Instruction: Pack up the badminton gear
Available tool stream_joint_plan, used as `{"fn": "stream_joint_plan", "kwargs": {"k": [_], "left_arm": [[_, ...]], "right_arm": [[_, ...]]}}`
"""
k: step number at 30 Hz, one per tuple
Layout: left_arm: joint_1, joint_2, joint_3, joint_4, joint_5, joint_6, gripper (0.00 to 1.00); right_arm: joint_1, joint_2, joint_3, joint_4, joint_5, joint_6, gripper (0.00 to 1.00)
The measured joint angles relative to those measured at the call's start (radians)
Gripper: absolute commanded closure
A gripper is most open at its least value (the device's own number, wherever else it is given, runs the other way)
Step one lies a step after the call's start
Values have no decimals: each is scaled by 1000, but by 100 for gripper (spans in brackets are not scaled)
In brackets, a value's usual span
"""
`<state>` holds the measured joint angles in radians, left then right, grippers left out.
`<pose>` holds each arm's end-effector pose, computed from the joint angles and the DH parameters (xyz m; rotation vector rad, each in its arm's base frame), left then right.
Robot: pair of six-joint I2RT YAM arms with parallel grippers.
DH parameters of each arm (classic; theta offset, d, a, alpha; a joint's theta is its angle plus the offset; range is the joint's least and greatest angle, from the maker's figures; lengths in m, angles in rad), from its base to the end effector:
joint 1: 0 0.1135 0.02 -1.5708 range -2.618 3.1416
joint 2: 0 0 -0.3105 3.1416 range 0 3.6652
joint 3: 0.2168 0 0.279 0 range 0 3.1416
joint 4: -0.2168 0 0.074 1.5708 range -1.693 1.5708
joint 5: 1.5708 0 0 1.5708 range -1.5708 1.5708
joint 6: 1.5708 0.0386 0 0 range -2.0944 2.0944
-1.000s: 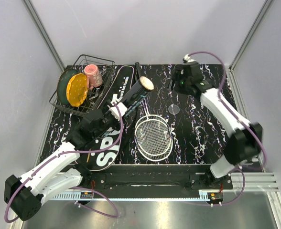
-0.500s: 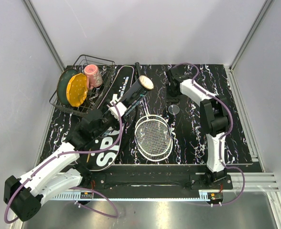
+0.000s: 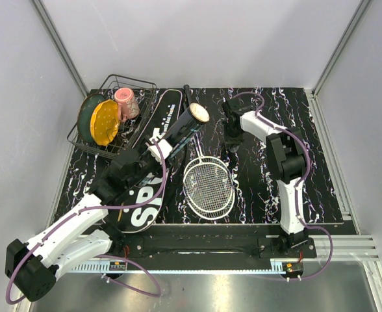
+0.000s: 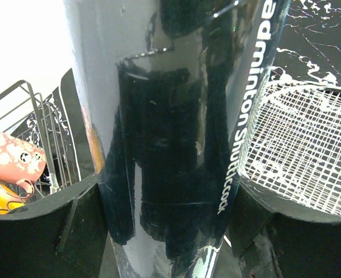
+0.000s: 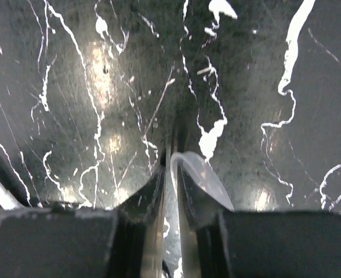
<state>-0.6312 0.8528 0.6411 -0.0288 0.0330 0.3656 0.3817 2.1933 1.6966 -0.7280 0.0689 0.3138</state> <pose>0.1640 -0.1215 0.3220 0.8889 1.5842 -0.2184 0.4718 0.1865 0.1828 -0.0779 2.7910 0.0758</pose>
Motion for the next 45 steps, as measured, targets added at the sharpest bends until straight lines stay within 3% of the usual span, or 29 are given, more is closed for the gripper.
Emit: {"fn": "stream_joint_plan", "kwargs": {"k": [1, 4, 11, 17, 21, 25, 33, 45], "left_arm": [[0, 0, 0, 0, 0, 0, 100], [0, 0, 0, 0, 1, 0, 100], [0, 8, 0, 1, 6, 0, 100], [0, 8, 0, 1, 12, 0, 100], [0, 8, 0, 1, 16, 0, 100], [0, 8, 0, 1, 18, 0, 100], [0, 8, 0, 1, 27, -1, 100], [0, 8, 0, 1, 34, -5, 100]], "right_arm": [[3, 0, 0, 4, 2, -1, 92], [13, 0, -3, 9, 23, -6, 100], [24, -75, -115, 80, 47, -18, 100], [0, -164, -174, 104, -85, -10, 100], [-25, -172, -192, 146, -152, 6, 67], [-32, -183, -249, 169, -164, 10, 59], [-31, -190, -268, 165, -109, -32, 58], [-2, -151, -230, 155, 5, -68, 68]]}}
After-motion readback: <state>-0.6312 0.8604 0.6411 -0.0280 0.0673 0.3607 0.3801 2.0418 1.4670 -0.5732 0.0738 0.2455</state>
